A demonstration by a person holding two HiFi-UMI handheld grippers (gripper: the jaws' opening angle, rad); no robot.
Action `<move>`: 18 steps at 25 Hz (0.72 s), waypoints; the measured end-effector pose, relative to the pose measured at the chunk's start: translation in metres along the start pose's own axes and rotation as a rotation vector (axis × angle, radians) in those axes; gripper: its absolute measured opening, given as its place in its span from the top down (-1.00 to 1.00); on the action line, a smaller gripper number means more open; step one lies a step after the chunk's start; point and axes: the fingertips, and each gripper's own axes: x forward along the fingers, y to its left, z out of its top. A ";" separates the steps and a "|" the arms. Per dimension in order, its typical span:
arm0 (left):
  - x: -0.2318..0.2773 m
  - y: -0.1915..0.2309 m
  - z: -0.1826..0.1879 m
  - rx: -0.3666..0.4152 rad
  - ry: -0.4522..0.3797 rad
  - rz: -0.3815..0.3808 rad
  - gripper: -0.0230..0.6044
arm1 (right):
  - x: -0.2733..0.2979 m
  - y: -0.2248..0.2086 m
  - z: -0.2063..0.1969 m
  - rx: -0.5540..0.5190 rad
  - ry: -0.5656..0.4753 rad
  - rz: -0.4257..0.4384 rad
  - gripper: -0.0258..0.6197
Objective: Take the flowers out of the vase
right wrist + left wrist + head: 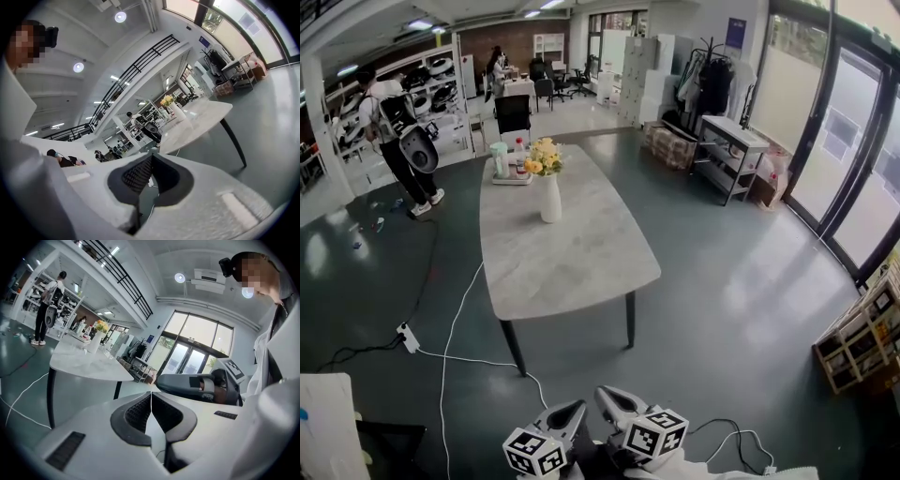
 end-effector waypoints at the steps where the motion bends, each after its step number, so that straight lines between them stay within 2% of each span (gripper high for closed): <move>1: 0.000 0.001 0.001 -0.002 0.001 0.005 0.92 | 0.001 0.000 0.002 -0.001 -0.001 0.002 0.92; 8: 0.008 0.022 0.001 -0.016 0.006 0.051 0.92 | 0.023 -0.009 0.001 0.011 0.038 0.024 0.92; 18: 0.039 0.074 0.033 -0.027 0.002 0.061 0.92 | 0.085 -0.028 0.027 0.013 0.061 0.025 0.92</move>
